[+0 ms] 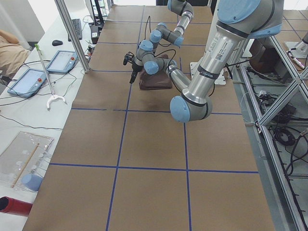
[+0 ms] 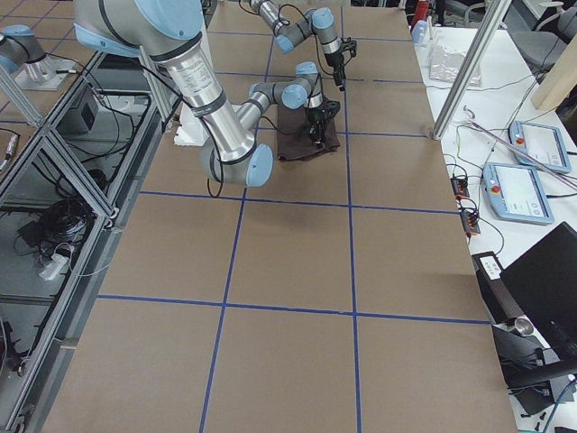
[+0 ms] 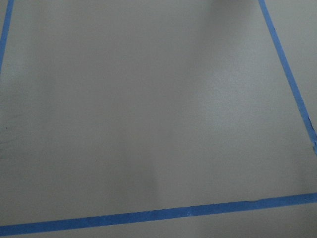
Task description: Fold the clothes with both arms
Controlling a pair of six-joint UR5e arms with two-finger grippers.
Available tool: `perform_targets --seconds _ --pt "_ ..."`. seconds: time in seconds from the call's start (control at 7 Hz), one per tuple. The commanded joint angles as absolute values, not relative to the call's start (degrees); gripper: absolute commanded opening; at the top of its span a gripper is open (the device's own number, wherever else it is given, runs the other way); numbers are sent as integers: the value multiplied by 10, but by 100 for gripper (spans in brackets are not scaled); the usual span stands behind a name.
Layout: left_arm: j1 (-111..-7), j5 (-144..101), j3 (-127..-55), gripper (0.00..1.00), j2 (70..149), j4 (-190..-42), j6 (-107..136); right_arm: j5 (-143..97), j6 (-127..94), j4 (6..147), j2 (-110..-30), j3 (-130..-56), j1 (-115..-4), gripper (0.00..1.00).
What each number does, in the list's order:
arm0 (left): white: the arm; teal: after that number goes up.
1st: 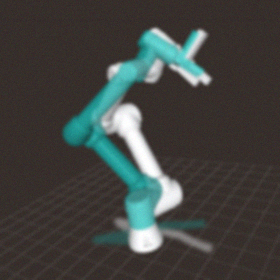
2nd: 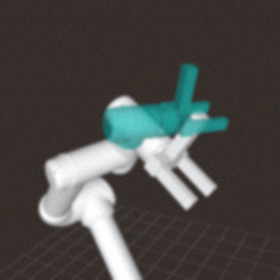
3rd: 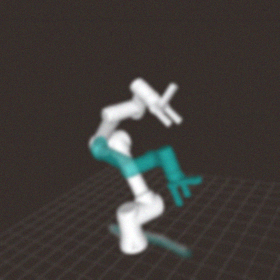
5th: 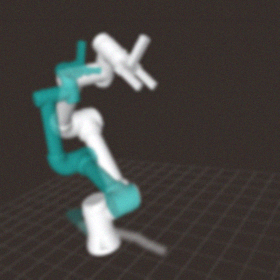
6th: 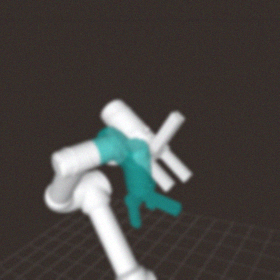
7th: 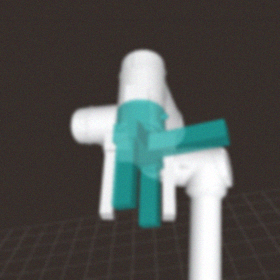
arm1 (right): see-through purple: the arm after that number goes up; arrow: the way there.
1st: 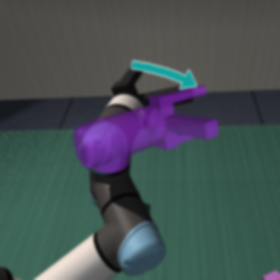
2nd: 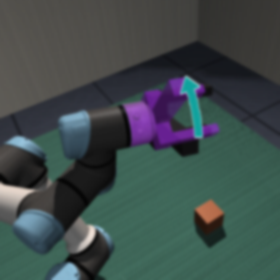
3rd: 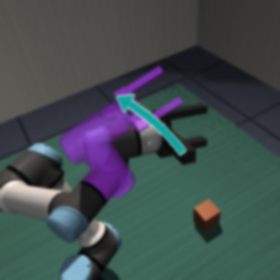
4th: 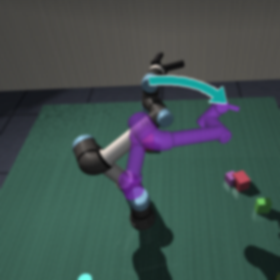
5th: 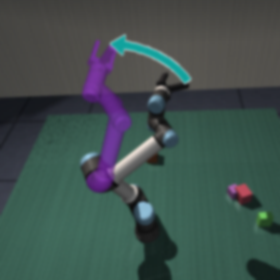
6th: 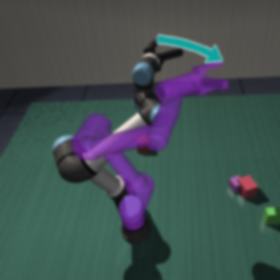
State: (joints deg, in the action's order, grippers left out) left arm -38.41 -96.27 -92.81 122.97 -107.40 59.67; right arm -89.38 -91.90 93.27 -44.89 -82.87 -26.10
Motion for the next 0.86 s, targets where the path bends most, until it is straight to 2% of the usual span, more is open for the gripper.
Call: perform_targets --seconds 0.0,0.71 --pt "-384 -963 -928 100 1230 -1074 597 -893 -927 931 -447 -828 -258 0" --pt "-383 -962 -928 100 1220 -1091 598 -894 -927 932 -444 -826 -302 0"
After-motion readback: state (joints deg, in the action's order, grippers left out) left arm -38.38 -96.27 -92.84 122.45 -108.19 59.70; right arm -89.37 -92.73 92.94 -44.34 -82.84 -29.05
